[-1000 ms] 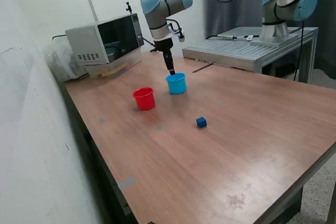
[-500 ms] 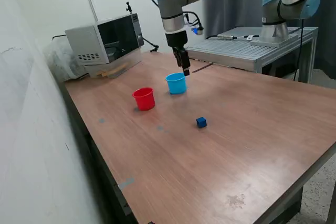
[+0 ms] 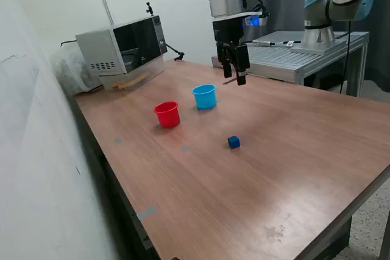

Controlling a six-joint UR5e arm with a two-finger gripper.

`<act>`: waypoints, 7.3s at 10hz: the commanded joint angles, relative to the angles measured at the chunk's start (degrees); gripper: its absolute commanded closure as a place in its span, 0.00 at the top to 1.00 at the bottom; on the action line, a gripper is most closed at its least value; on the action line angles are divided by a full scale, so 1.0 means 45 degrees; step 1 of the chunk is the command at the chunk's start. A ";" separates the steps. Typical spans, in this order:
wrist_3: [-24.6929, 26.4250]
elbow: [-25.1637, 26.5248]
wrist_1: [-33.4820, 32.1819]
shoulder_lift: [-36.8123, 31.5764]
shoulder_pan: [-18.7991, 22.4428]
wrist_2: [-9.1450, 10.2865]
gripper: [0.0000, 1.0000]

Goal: Place red objects in the red bin, and blue objects in the blue bin.

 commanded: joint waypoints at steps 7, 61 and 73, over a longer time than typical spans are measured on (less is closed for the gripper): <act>0.0646 -0.1642 -0.1592 0.3534 0.0450 -0.0120 1.00; -0.2790 0.4215 0.1116 -0.3174 -0.4472 -0.2134 1.00; -0.4725 0.7246 0.8452 -1.0252 -0.1659 -0.0200 1.00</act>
